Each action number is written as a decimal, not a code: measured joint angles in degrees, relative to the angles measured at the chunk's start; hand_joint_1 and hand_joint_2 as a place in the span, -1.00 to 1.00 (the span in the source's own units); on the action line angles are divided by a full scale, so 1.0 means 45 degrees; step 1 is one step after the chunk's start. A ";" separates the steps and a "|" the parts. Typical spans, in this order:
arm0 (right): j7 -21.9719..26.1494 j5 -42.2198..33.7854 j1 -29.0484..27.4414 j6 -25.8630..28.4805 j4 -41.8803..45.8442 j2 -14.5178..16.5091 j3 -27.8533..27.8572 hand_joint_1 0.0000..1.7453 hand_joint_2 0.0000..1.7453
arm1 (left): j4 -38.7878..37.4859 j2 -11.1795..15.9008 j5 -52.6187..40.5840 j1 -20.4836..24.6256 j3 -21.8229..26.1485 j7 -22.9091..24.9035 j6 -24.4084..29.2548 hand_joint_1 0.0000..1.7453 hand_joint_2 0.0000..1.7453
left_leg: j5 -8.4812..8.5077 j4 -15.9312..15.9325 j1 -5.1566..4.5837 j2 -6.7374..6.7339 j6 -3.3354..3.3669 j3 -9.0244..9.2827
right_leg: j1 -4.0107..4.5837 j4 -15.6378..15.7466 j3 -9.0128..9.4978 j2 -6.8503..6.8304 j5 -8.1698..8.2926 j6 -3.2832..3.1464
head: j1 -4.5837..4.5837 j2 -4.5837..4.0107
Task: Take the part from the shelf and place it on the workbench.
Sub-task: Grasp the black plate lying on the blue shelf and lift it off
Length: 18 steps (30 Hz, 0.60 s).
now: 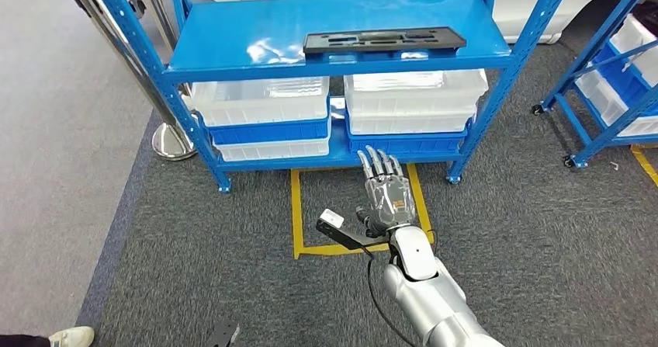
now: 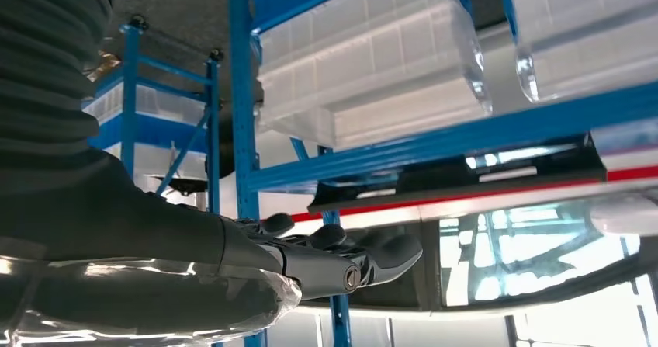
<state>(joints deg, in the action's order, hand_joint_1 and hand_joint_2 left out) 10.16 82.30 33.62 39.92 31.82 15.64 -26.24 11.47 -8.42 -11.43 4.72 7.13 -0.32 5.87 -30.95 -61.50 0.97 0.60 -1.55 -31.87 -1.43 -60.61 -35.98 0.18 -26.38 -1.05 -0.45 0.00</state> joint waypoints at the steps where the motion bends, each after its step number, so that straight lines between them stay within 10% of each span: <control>1: 0.0023 -0.0029 0.0030 0.0000 0.0000 0.0032 -0.0037 -1.00 1.00 | 0.0000 0.0000 -0.0004 0.0009 0.0000 -0.0001 0.0002 -1.00 -1.00 | -0.0291 -0.0724 0.0009 -0.0028 -0.0033 -0.0376 | 0.0012 0.0019 0.0070 -0.0019 -0.0039 -0.0068 | 0.0011 0.0000; 3: 0.0054 -0.0068 0.0057 -0.0001 -0.0002 0.0066 -0.0114 -1.00 1.00 | 0.0000 0.0000 -0.0011 0.0000 0.0000 0.0001 0.0009 -1.00 -1.00 | -0.0800 -0.2425 0.0012 -0.0037 -0.0072 -0.1393 | 0.0060 0.0025 0.0170 -0.0047 -0.0127 -0.0155 | 0.0021 0.0000; 5: 0.0060 -0.0098 0.0058 -0.0001 -0.0005 0.0084 -0.0190 -1.00 1.00 | 0.0000 0.0000 -0.0029 -0.0033 0.0000 0.0009 0.0015 -1.00 -1.00 | -0.0498 -0.2911 0.0011 -0.0038 -0.0051 -0.1930 | 0.0105 0.0024 0.0301 -0.0042 -0.0230 -0.0185 | 0.0021 0.0000; 9: 0.0063 -0.0215 0.0142 -0.0001 0.0004 0.0187 -0.0332 -1.00 1.00 | -0.0002 0.0001 -0.0107 -0.0021 0.0000 0.0024 0.0017 -1.00 -1.00 | 0.1348 -0.0107 -0.0087 -0.0061 0.0216 -0.0984 | 0.0164 0.0039 0.0630 -0.0009 -0.0469 -0.0079 | 0.0016 0.0000; 14: 0.0080 -0.0361 0.0263 0.0010 0.0046 0.0285 -0.0578 -1.00 1.00 | -0.0005 0.0004 -0.0189 -0.0015 0.0000 0.0055 0.0024 -1.00 -1.00 | 0.1290 0.0711 -0.0101 -0.0041 0.0483 -0.0582 | 0.0174 0.0031 0.0621 -0.0055 -0.0608 0.0259 | -0.0001 0.0000; 18: -0.0163 -0.0374 0.0358 0.0011 -0.0001 0.0264 -0.0782 -1.00 1.00 | -0.0005 0.0000 -0.0257 0.0032 0.0004 0.0052 0.0022 -1.00 -1.00 | 0.1226 0.0879 -0.0071 -0.0050 0.0743 -0.0356 | 0.0167 -0.2531 -0.0808 -0.0041 -0.1597 0.0380 | -0.0011 0.0000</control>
<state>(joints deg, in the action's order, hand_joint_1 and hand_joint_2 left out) 9.42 80.61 35.24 39.97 31.82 16.83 -29.76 11.45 -8.41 -12.58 4.87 7.14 -0.09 5.97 -25.43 -57.55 0.65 0.38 1.79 -33.47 -0.68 -72.00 -39.61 -0.01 -33.57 0.66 -0.50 0.00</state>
